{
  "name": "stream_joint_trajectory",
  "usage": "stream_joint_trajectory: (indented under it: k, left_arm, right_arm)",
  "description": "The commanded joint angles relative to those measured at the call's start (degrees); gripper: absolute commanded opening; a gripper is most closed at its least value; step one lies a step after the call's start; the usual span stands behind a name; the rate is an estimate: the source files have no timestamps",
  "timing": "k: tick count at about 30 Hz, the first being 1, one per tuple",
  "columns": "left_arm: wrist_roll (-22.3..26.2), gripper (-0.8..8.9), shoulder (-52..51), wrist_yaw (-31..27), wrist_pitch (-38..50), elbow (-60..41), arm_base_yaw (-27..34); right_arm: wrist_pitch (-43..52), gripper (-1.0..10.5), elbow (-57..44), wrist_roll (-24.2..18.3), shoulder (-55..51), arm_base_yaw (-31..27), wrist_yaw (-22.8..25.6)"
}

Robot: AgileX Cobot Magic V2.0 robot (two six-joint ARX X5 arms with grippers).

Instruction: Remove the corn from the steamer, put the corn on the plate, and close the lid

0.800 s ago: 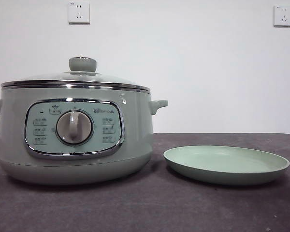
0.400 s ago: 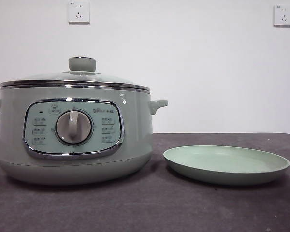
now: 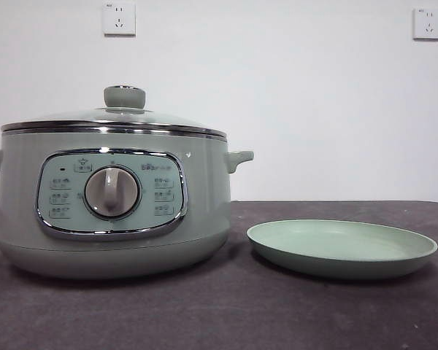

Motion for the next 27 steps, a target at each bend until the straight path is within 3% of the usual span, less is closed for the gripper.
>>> stream_joint_trajectory:
  k: [1, 9, 16, 21, 23, 25, 27]
  left_arm:
    - [5.53, -0.06, 4.07, 0.24, -0.83, 4.61, 0.22]
    - [12.09, -0.06, 14.62, 2.73, -4.09, 16.79, 0.2]
    - [12.37, -0.06, 23.45, 10.69, -7.93, 24.48, 0.2]
    - [12.33, -0.03, 29.94, 16.33, -9.46, 26.86, 0.15]
    - [12.28, 0.03, 31.95, 18.12, -9.55, 26.88, 0.15]
    - [12.09, 0.9, 33.38, 18.16, -9.86, 26.88, 0.02]
    - [12.04, 2.87, 34.4, 18.08, -9.94, 26.88, -0.46]
  right_arm:
    - [0.11, -0.1, 4.42, -5.64, 4.7, 0.15, -1.57]
    - [-3.39, 0.0, 17.84, -12.92, 18.71, 0.15, -11.34]
    - [-13.44, 0.0, 28.83, -21.03, 29.92, 0.15, -22.18]
    - [-16.66, 0.2, 32.13, -23.58, 34.45, 0.15, -23.78]
    - [-16.66, 1.1, 32.15, -23.69, 35.26, 0.15, -23.76]
    - [-16.68, 2.2, 32.15, -23.67, 35.74, 0.15, -23.56]
    - [-16.7, 3.0, 32.15, -23.67, 35.91, 0.15, -23.32]
